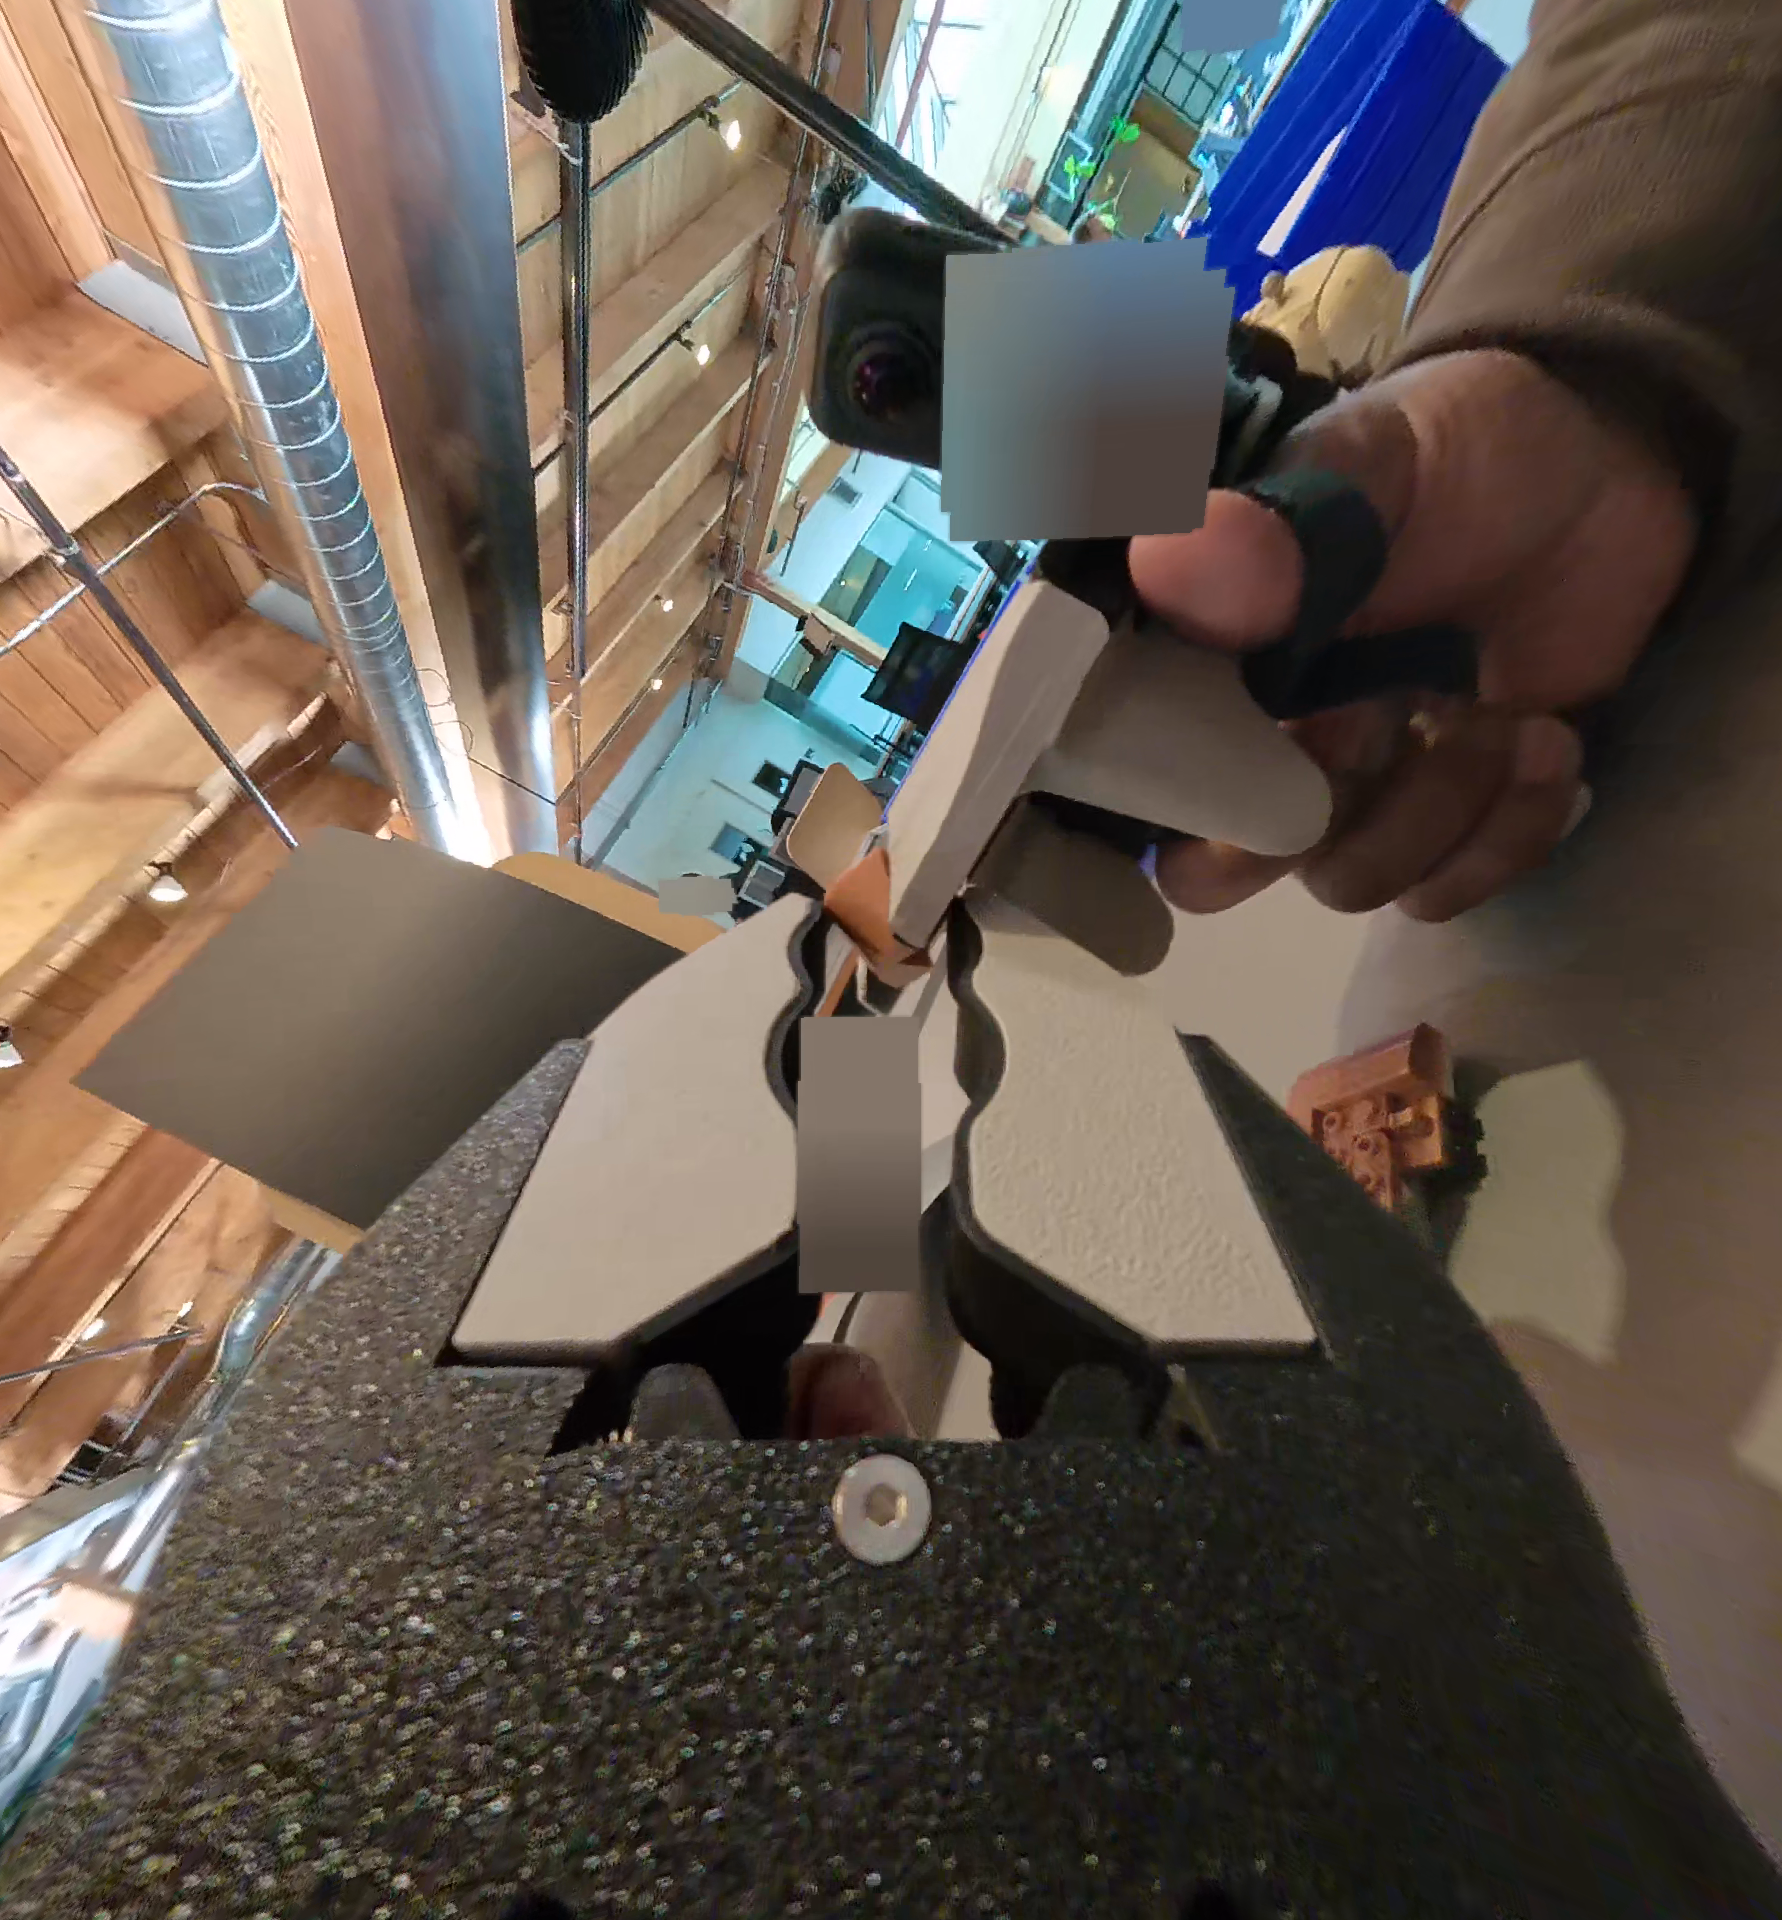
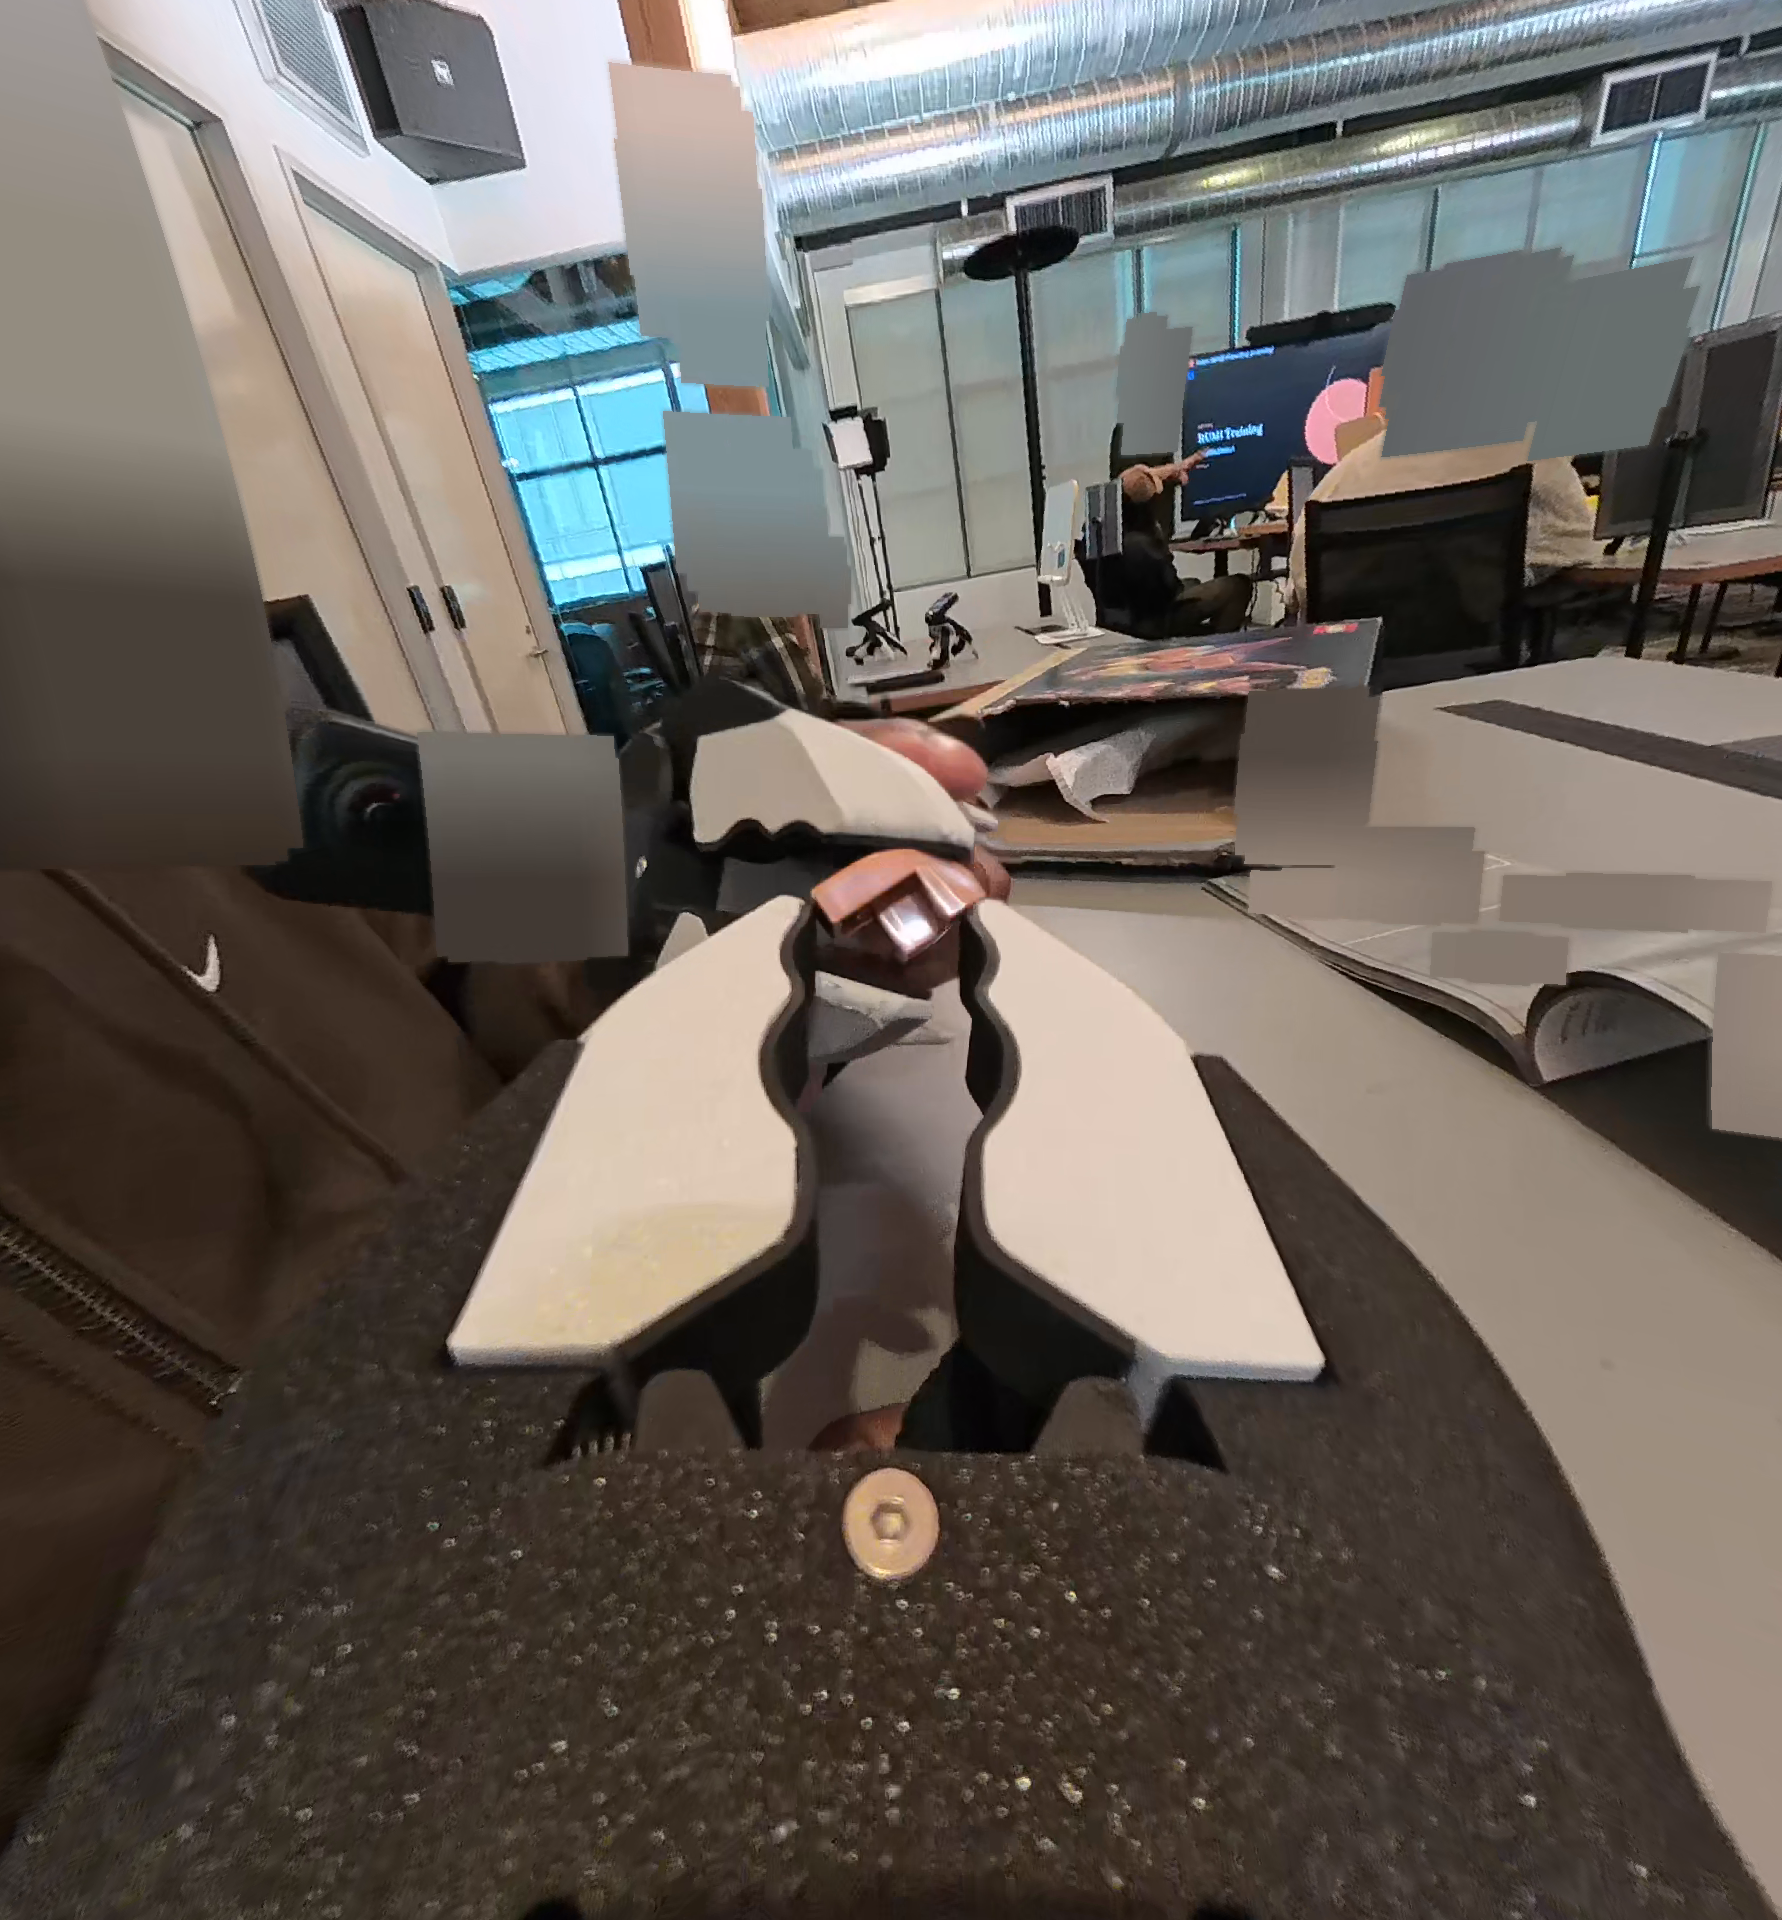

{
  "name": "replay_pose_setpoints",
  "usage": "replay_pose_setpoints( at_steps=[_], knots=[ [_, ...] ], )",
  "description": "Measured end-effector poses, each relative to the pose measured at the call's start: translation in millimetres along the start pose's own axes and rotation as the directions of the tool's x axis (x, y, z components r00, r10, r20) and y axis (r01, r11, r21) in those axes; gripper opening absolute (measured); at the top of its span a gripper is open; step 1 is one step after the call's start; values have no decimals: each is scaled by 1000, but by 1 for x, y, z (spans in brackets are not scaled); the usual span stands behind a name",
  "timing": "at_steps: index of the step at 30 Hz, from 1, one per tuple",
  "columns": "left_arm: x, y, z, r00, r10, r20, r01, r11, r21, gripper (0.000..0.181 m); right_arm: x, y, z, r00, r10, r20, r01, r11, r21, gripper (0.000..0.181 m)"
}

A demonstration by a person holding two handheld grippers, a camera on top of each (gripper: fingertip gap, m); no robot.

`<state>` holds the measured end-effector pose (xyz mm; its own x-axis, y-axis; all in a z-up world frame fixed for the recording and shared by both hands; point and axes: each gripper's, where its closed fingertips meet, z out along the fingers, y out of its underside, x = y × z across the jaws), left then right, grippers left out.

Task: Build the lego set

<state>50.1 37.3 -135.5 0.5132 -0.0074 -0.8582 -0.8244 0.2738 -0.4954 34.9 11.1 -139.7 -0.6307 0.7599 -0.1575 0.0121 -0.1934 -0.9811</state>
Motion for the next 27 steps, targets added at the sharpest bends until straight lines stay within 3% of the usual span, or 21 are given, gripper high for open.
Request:
replay_pose_setpoints(
  at_steps=[5, 9, 15, 23, 27],
  knots=[
    [7, 5, 0, 999, -16, -45, 16, 1000, -18, 20, 11, 8, -3, 995, -86, -53, 78, 988, -135, 40],
    [27, 16, 0, 989, 22, -149, -31, 998, -61, 20, 18, 23, -15, 978, -206, -29, 187, 932, -309, 49],
    [32, 28, -2, 981, 3, -194, -23, 994, -105, 12, 15, 49, -25, 982, -189, 31, 184, 886, -425, 51],
    [60, 59, -11, 920, -49, -388, -42, 974, -224, 12, 35, 96, -49, 967, -248, 59, 214, 663, -717, 51],
    [68, 69, -14, 877, -122, -464, -13, 960, -278, 12, 34, 112, -54, 974, -214, 72, 188, 592, -784, 48]
  ],
)
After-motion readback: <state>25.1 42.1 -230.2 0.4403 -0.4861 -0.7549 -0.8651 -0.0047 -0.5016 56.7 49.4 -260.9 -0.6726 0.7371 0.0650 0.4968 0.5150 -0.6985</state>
